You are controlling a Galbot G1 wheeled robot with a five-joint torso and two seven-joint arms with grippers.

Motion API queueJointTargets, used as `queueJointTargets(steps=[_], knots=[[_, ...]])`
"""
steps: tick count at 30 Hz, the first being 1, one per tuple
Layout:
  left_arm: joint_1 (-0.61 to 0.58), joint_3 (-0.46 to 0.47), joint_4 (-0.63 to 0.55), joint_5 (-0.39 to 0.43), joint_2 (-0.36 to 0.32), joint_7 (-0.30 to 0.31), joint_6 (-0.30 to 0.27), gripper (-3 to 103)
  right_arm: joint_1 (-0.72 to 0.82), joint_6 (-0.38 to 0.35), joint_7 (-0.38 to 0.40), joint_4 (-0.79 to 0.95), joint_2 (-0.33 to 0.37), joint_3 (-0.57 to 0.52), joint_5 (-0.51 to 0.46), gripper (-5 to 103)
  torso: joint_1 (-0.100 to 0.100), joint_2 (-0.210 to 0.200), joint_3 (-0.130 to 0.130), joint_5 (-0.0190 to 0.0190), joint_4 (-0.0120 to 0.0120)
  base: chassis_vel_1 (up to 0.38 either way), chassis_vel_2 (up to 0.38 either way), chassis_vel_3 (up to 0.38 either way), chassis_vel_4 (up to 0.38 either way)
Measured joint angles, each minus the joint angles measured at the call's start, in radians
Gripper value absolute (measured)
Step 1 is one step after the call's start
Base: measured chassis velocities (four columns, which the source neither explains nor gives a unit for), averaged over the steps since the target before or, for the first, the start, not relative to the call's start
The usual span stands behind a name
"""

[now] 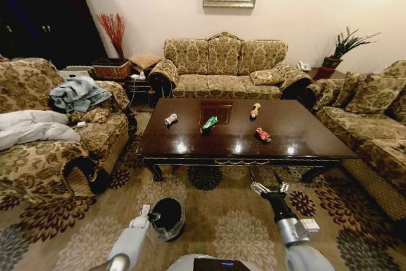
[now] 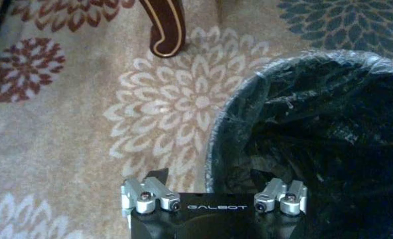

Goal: Move to the front of the table and place the trash on the table into the trash bin.

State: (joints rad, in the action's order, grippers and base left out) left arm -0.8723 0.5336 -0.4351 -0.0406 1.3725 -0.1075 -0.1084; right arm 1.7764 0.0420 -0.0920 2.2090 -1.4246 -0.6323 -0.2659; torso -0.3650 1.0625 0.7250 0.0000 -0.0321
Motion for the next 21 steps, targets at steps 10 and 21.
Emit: queueJointTargets(steps=[10,21], knots=[[0.017,0.023,0.036,0.005,0.007,-0.003,-0.037,42,0.000,0.005,0.000,-0.004,0.002,-0.008,-0.017,100,0.000,0.000,0.000,0.0000,0.0000,0.000,0.000,0.000,0.000],[0.011,0.026,0.023,0.043,0.007,-0.008,-0.063,10,0.004,0.012,-0.001,-0.006,-0.001,-0.010,-0.017,100,0.000,0.000,0.000,0.0004,-0.0001,0.000,0.000,0.000,0.000]])
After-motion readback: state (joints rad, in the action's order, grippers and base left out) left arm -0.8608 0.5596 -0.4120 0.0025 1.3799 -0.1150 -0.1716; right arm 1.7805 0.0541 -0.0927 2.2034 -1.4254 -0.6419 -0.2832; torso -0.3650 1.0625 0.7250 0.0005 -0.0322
